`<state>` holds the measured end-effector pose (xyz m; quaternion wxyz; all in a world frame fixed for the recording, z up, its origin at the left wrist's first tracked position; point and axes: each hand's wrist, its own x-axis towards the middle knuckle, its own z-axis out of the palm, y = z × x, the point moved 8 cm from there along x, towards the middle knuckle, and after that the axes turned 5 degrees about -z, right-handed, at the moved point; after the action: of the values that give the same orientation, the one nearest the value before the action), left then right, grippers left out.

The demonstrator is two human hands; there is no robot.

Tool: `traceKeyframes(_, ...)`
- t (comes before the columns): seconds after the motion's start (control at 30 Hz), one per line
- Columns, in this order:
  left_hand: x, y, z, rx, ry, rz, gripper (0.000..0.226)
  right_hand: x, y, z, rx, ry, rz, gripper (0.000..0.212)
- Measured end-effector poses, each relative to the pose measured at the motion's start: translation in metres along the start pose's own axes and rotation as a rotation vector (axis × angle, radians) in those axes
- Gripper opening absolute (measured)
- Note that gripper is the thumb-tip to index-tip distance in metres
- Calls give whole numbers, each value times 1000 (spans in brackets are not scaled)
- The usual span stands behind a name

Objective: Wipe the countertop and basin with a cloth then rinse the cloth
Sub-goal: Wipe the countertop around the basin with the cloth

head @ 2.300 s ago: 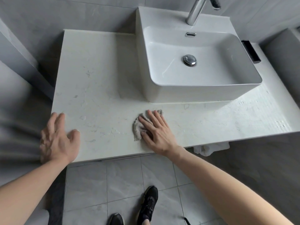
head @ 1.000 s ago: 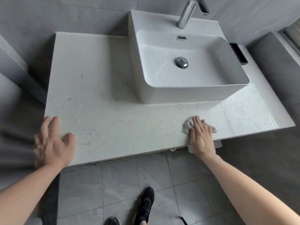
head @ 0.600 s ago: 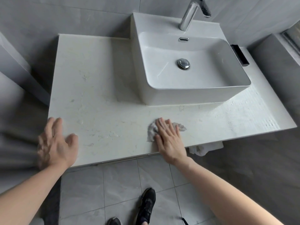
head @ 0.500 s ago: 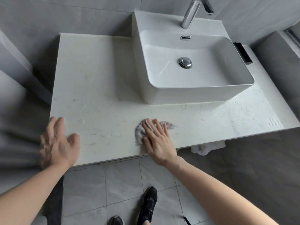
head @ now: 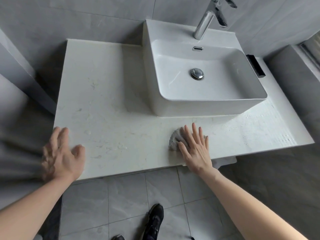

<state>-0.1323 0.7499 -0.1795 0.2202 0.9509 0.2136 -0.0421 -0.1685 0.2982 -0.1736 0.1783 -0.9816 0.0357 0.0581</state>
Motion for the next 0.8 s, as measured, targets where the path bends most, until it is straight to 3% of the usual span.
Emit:
traceKeyframes(0.23, -1, 2, -1, 11, -6, -14, 68, 1, -23, 26, -1, -18, 18, 66)
traceKeyframes(0.6, 2, -3, 0, 51, 2, 1, 69, -19, -226, 112, -14, -109, -602, 62)
traceKeyframes(0.7, 1, -2, 0, 50, 2, 6, 69, -20, -226, 112, 67, -137, -664, 58)
traceKeyframes(0.8, 1, -2, -1, 53, 2, 12, 70, -10, -198, 88, 212, -95, -575, 54)
